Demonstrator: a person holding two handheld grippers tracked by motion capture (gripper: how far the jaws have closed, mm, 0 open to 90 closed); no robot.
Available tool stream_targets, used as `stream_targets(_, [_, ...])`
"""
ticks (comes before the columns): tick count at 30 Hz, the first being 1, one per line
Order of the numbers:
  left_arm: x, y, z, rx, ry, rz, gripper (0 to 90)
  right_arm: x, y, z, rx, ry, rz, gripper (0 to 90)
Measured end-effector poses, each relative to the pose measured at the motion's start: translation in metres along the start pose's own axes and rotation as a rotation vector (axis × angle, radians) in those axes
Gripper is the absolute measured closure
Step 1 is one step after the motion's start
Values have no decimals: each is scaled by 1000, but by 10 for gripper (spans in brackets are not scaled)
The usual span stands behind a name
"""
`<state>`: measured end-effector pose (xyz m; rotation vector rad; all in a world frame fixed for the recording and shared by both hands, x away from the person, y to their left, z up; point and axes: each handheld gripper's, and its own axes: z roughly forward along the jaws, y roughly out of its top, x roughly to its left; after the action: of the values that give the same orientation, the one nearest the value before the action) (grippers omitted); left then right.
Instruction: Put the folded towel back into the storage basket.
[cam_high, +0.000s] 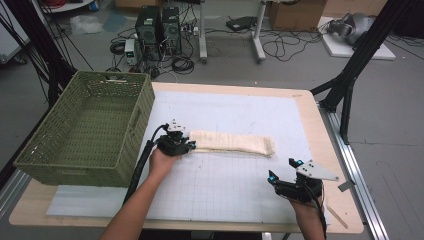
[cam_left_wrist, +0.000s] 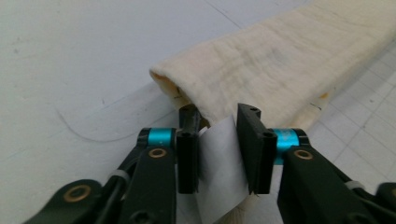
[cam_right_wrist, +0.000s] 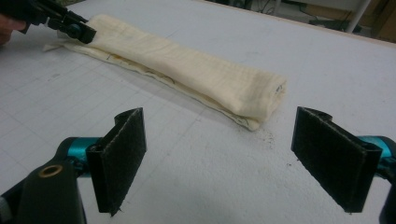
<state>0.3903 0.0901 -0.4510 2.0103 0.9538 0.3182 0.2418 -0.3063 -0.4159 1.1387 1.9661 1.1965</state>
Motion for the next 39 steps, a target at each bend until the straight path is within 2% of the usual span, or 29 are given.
stream_targets(1, [0, 0, 0, 1, -7, 3, 772, 0, 0, 0, -1, 0, 1, 168])
stream_targets(4, [0, 0, -1, -3, -15, 8, 817, 0, 0, 0, 2, 0, 5, 168])
stream_targets(10, [1, 4, -11, -52, -33, -2, 822, -2, -1, 0, 4, 9, -5, 168])
stream_targets(18, [-5, 9, -34, -151, -99, 23, 820, -1, 0, 0, -14, 19, -5, 167])
stream_targets(20, [-9, 9, -40, -176, -101, 32, 816, 0, 1, 1, -10, 31, -12, 167])
stream_targets(26, [-17, 3, -52, -191, -124, 48, 814, 3, 1, 1, -11, 38, -8, 167])
stream_targets(30, [-23, -10, -60, -200, -130, 45, 812, 5, 2, 2, -11, 44, -15, 167])
stream_targets(35, [-22, -24, -67, -189, -123, 35, 810, 7, 4, 4, -20, 47, -26, 167])
stream_targets(39, [-22, -26, -70, -199, -118, 33, 811, 9, 9, 13, -15, 52, -37, 167])
